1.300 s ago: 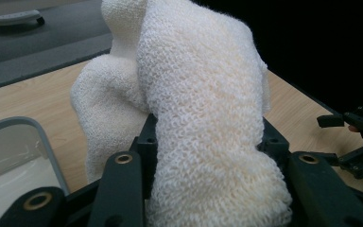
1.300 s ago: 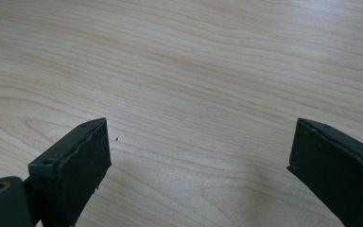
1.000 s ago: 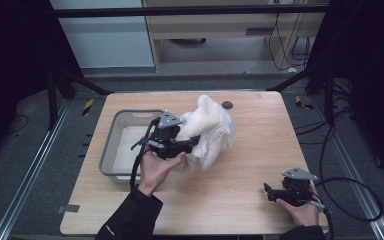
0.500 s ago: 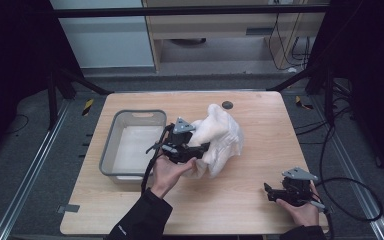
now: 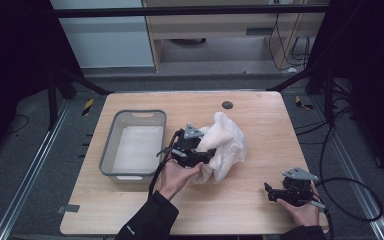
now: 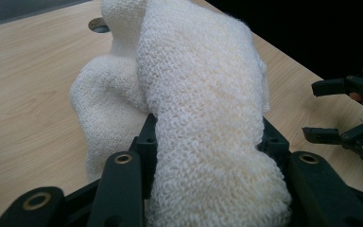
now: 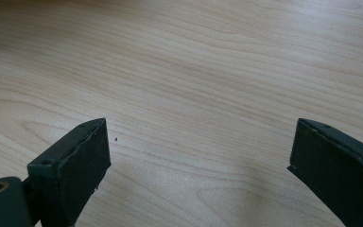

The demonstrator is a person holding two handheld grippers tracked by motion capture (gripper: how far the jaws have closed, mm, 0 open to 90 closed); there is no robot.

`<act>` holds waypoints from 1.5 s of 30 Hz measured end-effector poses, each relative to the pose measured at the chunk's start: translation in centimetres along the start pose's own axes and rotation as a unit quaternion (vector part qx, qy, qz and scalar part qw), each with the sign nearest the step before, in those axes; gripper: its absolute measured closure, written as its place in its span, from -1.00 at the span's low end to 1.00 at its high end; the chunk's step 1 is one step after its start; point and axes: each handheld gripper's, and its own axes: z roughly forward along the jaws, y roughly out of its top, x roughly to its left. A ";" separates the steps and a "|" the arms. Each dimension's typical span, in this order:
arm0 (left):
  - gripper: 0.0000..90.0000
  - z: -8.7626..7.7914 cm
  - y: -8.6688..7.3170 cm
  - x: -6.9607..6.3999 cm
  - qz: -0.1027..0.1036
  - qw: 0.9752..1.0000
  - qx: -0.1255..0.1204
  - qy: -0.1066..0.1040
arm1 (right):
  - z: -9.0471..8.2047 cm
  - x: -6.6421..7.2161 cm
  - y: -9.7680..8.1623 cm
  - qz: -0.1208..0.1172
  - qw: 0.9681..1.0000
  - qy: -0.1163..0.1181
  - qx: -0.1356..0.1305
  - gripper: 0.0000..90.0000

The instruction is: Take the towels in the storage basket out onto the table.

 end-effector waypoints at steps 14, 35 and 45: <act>0.23 2.4 -1.3 -0.6 0.010 1.000 0.017 -0.012 | 0.0 0.0 0.0 -0.001 1.000 -0.001 0.002 -0.87; 0.14 5.2 -3.5 -1.0 0.009 0.999 0.026 -0.023 | 0.1 0.0 0.0 -0.005 1.000 -0.003 0.007 -0.87; -0.03 6.1 -4.5 -1.1 0.013 0.999 0.028 -0.025 | 0.1 -0.1 0.0 -0.007 1.000 -0.004 0.007 -0.87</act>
